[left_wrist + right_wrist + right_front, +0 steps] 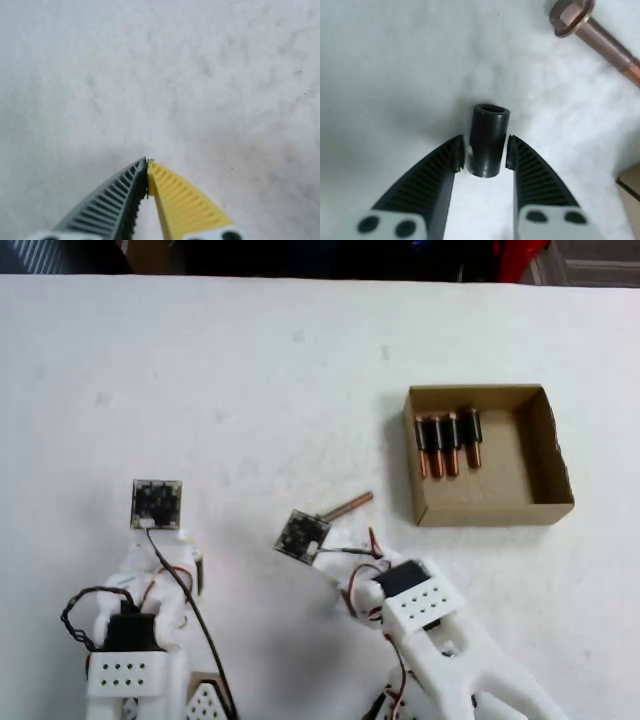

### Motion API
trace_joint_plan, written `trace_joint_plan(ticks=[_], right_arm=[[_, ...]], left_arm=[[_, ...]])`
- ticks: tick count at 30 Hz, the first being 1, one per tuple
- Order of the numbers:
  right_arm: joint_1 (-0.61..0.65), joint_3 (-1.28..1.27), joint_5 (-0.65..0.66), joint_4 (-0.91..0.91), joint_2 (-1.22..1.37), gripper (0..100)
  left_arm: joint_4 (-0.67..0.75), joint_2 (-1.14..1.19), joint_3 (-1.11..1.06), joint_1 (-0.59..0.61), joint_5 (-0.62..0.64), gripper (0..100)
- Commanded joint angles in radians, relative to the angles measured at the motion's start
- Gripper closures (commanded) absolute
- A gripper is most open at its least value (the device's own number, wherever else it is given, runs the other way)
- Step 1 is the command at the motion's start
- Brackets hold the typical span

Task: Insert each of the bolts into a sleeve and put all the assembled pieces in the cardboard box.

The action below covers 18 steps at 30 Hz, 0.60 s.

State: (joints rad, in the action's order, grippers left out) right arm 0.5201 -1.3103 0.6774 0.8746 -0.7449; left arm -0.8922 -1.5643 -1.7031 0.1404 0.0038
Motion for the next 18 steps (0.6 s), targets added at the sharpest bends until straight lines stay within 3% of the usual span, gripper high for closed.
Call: trace_joint_plan(ticks=[1,18], right_arm=[[0.005,0.048,0.009,0.018,-0.018,87.9],[0.073,0.091,0.000,0.019,-0.013,87.9]], left_arm=[[0.014,-0.008,0.005,-0.002,0.000,98],[0.014,-0.008,0.005,-0.002,0.000,98]])
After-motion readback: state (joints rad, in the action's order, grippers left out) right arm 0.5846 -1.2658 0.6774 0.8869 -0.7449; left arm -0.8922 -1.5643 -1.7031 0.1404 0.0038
